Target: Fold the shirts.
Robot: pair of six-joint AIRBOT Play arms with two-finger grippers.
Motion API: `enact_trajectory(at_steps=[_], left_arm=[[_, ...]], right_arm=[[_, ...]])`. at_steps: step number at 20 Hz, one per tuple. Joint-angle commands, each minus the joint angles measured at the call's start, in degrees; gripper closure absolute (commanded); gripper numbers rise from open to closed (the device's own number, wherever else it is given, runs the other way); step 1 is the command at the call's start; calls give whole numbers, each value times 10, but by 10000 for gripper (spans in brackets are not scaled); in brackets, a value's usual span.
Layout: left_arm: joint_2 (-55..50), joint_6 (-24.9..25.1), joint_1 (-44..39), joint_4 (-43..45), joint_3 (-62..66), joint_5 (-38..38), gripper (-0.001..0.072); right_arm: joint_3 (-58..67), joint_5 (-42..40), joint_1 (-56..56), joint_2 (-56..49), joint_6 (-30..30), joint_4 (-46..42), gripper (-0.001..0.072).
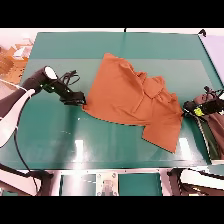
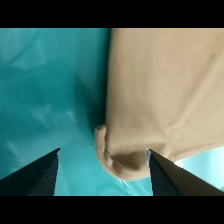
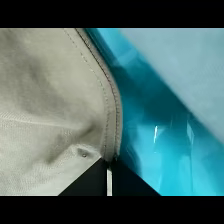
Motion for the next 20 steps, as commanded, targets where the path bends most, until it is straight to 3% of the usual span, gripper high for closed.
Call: enact_trajectory(at_steps=[1,3,5,6,10,13,16,20], left_arm=[[0,35,0,-30,-40,9,228],[0,35,0,-29,-49,30,253],[0,35,0,-29,-49,47,616],[0,35,0,-29,-49,49,680],[14,34,0,-15,-36,25,682],[70,9,0,46,40,-25,682],[173,-46,0,115,169,-30,681],[302,-110,0,197,381,-9,680]], right_arm=[[2,-2,4,-4,-6,10,692],[2,-2,4,-4,-6,10,692],[2,-1,4,-4,-6,10,693],[2,1,4,-4,-6,10,693],[3,24,4,-4,-9,45,693],[58,87,4,12,-75,196,694],[186,144,2,76,-91,314,694],[406,153,-38,182,-76,396,694]])
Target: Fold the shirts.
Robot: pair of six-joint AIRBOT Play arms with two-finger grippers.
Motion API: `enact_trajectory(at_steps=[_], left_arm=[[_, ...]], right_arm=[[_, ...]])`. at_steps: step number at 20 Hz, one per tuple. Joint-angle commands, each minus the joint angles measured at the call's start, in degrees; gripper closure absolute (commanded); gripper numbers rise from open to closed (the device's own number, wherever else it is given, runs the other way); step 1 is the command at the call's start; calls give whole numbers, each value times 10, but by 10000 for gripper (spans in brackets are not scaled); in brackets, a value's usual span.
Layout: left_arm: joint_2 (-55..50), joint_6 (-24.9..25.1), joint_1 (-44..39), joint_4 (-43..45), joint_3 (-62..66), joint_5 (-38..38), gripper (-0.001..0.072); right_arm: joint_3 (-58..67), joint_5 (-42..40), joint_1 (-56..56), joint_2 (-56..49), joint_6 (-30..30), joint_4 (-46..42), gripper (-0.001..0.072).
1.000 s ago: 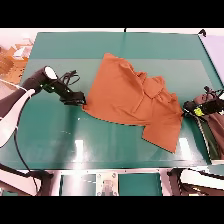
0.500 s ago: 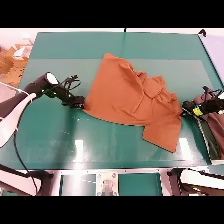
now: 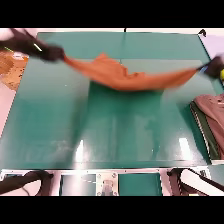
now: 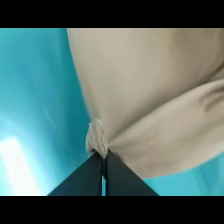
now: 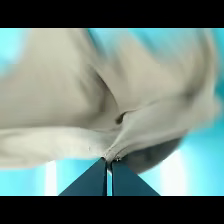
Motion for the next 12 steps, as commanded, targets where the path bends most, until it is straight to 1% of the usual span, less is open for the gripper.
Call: enact_trajectory(at_steps=[1,3,5,6,8,9,12], left_arm=[[110,-61,0,87,182,28,681],[172,-60,0,97,234,85,680],[239,-60,0,105,235,140,681],[261,-61,0,118,235,149,680],[291,-60,0,150,235,143,680],[296,-60,0,166,235,131,680],[295,-60,0,215,204,94,680]], right_arm=[[186,10,-38,86,11,85,693],[273,-35,-79,136,34,85,693],[327,-93,-117,183,36,82,692],[343,-111,-129,201,36,73,692],[353,-119,-134,231,37,42,692],[353,-115,-134,238,46,31,692],[337,-110,-133,236,62,30,692]])
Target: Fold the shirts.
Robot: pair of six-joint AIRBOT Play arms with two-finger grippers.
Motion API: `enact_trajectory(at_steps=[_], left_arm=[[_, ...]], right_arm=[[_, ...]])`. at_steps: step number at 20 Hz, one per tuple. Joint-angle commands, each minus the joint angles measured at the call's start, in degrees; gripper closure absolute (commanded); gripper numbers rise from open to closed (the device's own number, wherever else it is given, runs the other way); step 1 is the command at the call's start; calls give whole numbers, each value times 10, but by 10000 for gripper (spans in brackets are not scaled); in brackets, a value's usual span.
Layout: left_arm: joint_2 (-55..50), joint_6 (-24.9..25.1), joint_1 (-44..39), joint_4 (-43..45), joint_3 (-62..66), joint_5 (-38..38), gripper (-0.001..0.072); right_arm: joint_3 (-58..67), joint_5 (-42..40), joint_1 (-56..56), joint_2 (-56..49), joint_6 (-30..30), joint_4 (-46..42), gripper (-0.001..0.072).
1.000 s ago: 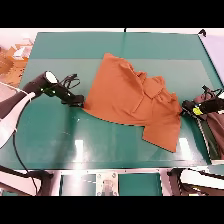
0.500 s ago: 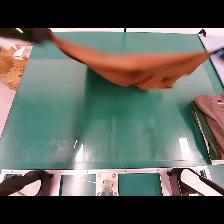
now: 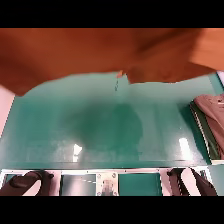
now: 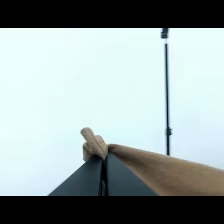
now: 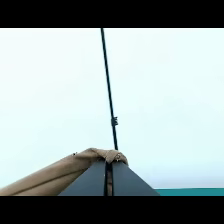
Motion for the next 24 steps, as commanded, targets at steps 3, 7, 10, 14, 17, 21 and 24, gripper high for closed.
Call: enact_trajectory(at_steps=[3,7,10,14,17,21,24], left_arm=[[6,4,0,65,-112,-18,680],[-69,5,0,40,-222,-2,680],[-177,16,0,-15,-288,42,680],[-371,16,0,-49,-310,87,680],[-500,16,0,-68,-310,141,680],[-564,13,0,-81,-310,219,680],[-567,14,0,-71,-310,223,680]], right_arm=[[-70,-12,-7,-5,3,31,692],[-250,-39,48,-53,-90,80,692],[-388,-130,125,-123,-159,70,692],[-452,-236,185,-306,-209,69,692],[-424,-263,192,-455,-210,70,692],[-341,-250,192,-590,-210,74,692],[-296,-208,184,-616,-210,63,693]])
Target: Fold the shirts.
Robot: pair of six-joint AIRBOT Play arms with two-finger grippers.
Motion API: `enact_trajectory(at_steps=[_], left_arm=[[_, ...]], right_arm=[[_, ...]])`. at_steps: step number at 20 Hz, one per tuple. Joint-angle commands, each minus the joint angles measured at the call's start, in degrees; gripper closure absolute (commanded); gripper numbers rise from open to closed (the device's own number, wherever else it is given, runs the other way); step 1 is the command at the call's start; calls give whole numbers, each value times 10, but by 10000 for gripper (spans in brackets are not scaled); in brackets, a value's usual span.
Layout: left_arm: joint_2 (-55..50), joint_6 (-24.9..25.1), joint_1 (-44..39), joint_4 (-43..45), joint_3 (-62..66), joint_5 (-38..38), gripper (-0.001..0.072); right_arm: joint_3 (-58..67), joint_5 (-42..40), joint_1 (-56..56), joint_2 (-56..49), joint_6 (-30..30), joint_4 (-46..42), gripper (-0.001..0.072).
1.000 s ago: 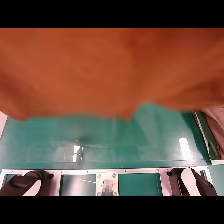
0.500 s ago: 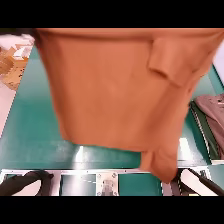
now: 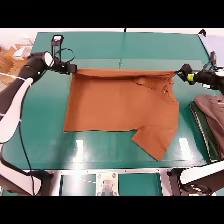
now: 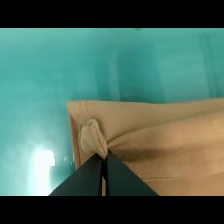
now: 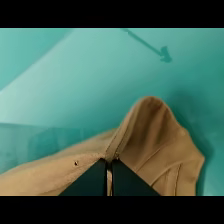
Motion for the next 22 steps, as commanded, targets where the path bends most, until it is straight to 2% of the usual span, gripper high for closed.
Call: enact_trajectory(at_steps=[1,6,8,11,14,22], left_arm=[[-23,0,0,8,-1,10,680],[-21,31,0,38,2,-159,680],[-21,31,0,41,5,-209,680],[-21,31,0,37,5,-259,680],[-21,31,0,37,5,-276,680],[-21,29,0,-23,5,-268,680]], right_arm=[[50,50,-10,-47,-2,-27,693],[61,211,-42,-15,10,-127,694],[49,226,-38,-7,36,-174,694],[16,229,-35,-6,49,-194,694],[-5,229,-35,-6,68,-233,694],[-13,228,-32,-6,73,-236,693]])
